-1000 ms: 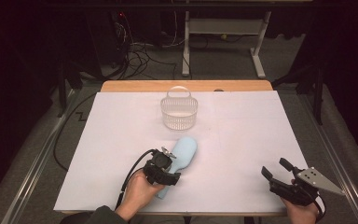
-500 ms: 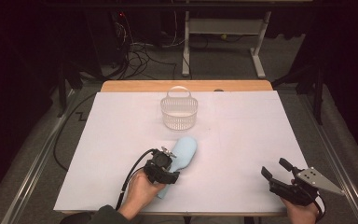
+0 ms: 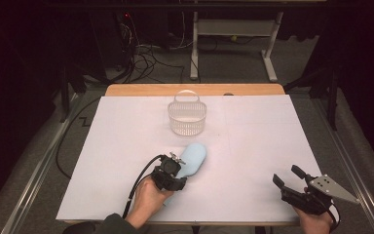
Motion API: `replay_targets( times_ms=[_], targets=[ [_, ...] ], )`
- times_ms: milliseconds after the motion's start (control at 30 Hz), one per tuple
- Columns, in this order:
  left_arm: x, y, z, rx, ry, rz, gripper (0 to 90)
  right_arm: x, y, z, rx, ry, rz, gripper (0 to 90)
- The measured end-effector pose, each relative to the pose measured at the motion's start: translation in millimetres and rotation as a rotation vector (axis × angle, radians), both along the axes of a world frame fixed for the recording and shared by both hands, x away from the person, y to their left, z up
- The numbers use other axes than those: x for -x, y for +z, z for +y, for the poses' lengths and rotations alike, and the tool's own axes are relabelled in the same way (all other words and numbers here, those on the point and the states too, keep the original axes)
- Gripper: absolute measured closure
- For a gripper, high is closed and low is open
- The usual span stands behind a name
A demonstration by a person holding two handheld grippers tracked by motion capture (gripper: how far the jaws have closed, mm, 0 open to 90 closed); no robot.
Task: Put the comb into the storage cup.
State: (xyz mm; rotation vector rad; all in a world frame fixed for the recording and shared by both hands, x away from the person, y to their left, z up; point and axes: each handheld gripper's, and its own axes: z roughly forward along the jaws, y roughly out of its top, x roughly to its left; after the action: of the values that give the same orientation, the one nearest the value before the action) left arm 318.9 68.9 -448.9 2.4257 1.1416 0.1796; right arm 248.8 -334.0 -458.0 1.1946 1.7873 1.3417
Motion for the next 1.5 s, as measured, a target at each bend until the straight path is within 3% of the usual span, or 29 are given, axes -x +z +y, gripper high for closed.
replay_targets(
  times_ms=[600,1267,1500],
  targets=[
    [-1.2,1.5,-1.9,-0.035,-0.030,-0.004,66.8,0.6,0.4,0.0,0.005,0.002,-0.004,24.9],
    [0.6,1.4,-0.3,-0.031,-0.066,-0.026,69.0,-0.5,-0.6,0.0,0.010,0.006,0.004,25.4],
    [2.2,1.9,-0.5,-0.022,-0.093,-0.017,69.2,-0.7,-0.8,-0.3,0.006,0.006,0.002,25.4]
  ],
)
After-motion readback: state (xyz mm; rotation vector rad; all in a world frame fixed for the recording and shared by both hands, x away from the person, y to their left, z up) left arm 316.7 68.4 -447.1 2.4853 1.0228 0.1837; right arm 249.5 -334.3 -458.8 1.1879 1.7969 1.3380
